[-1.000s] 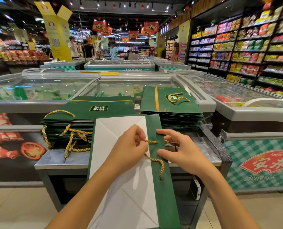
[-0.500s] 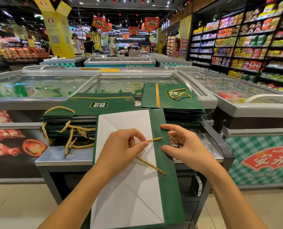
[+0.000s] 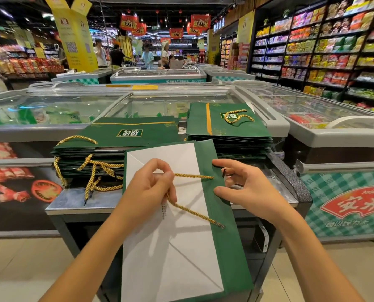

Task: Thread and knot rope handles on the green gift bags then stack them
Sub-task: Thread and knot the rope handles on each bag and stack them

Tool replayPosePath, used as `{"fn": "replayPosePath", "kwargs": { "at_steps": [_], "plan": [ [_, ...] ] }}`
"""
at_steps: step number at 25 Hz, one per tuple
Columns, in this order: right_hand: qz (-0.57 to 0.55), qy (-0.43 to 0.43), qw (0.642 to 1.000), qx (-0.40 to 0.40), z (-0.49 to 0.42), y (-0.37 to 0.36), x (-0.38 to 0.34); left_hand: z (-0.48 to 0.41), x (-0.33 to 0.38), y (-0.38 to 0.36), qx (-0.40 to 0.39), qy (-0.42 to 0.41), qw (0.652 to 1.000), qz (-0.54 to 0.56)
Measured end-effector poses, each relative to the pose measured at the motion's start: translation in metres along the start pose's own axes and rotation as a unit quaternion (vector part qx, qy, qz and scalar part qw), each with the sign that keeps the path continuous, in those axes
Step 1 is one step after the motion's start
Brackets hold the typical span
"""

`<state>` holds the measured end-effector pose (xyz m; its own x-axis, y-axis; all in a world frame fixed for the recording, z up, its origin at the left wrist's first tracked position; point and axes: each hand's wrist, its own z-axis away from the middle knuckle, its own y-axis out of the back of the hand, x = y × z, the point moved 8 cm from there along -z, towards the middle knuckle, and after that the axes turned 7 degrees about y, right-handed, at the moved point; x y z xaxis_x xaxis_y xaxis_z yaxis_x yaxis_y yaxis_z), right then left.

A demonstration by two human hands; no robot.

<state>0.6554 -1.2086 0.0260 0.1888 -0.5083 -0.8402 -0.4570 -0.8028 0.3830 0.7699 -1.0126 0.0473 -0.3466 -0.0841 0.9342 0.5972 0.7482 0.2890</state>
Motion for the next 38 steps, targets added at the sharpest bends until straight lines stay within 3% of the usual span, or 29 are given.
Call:
{"fn": "replayPosePath", "kwargs": {
  "at_steps": [5,14,23,25,29,32,38],
  "plan": [
    [-0.003,0.005,1.000,-0.007,0.002,-0.001,-0.005,0.004,0.004,-0.013,-0.009,-0.083,0.979,-0.184],
    [0.010,0.006,1.000,-0.020,0.001,-0.005,-0.010,-0.001,-0.009,-0.004,-0.033,-0.067,0.993,-0.094],
    [-0.034,-0.025,0.999,-0.005,0.001,-0.004,-0.011,0.012,0.002,-0.002,0.088,-0.123,0.980,-0.125],
    [-0.072,-0.023,0.997,-0.005,0.003,-0.005,-0.019,0.014,0.010,-0.005,0.084,-0.145,0.976,-0.142],
    [-0.238,-0.029,0.968,0.075,0.011,-0.001,-0.048,0.024,0.044,-0.008,0.063,-0.202,0.966,-0.150],
    [-0.271,0.023,0.951,0.144,0.015,0.012,-0.093,0.032,0.075,-0.011,0.040,-0.218,0.968,-0.121],
    [-0.162,0.204,0.948,0.183,0.020,0.013,-0.196,0.049,0.126,-0.016,-0.064,-0.197,0.978,0.000]
  ]
}}
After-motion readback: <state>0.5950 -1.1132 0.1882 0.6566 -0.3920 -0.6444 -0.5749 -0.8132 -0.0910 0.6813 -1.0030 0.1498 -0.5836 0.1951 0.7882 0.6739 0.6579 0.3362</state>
